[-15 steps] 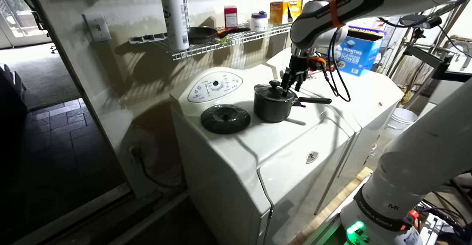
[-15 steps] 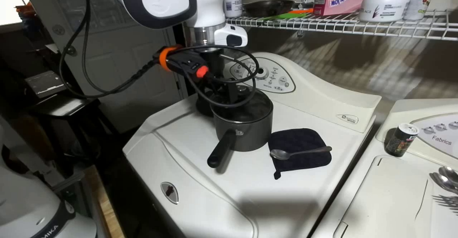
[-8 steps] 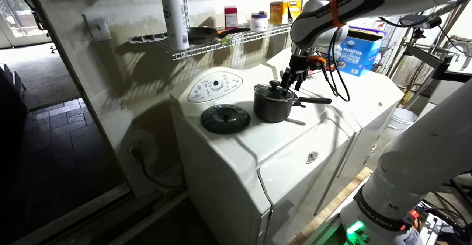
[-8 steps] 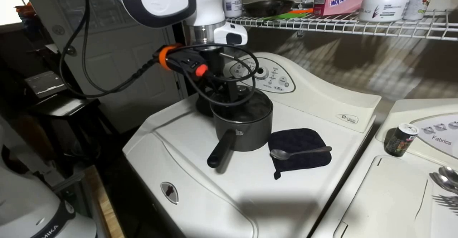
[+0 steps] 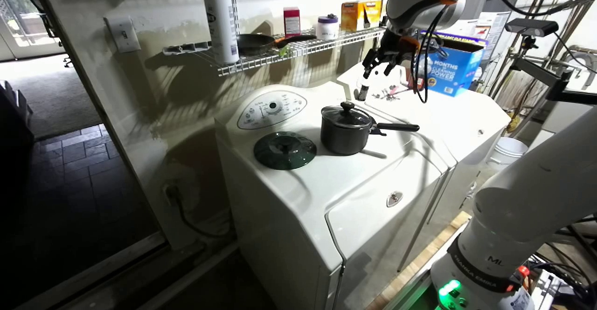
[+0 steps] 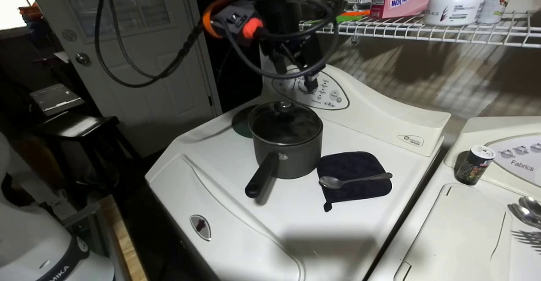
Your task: Put the silver spoon inside the pot
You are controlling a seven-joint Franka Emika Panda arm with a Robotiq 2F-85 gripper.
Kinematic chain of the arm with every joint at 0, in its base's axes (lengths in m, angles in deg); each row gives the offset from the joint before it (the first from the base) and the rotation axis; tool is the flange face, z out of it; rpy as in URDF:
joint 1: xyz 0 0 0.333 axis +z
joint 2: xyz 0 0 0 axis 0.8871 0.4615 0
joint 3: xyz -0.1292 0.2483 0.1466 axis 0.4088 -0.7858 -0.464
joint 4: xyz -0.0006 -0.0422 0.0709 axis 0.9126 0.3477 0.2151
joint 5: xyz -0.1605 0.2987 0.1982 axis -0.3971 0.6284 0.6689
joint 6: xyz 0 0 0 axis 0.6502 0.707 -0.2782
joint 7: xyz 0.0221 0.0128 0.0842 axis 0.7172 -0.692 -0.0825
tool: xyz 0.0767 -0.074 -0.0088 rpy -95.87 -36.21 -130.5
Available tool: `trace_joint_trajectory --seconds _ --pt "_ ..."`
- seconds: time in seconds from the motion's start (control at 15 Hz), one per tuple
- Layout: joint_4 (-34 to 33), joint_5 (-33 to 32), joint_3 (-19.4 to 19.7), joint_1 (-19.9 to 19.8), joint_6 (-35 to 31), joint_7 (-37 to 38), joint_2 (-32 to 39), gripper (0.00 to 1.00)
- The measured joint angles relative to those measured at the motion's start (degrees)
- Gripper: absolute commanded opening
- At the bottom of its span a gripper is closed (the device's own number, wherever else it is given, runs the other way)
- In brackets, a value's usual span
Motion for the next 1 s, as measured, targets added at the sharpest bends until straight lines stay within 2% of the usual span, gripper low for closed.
trace_joint_trajectory --seconds 0.27,0.6,0.8,1.0 --pt "-5.52 0.09 1.59 -2.99 -4.1 6.26 3.92 1.0" --pt "-11.17 0.09 2.1 -5.59 -6.92 13.19 14.05 1.0" --pt "-13.84 0.09 2.11 -6.2 -7.1 14.87 19.56 1.0" --pt "-15.1 0.09 2.11 -6.25 -7.14 15.11 20.87 1.0"
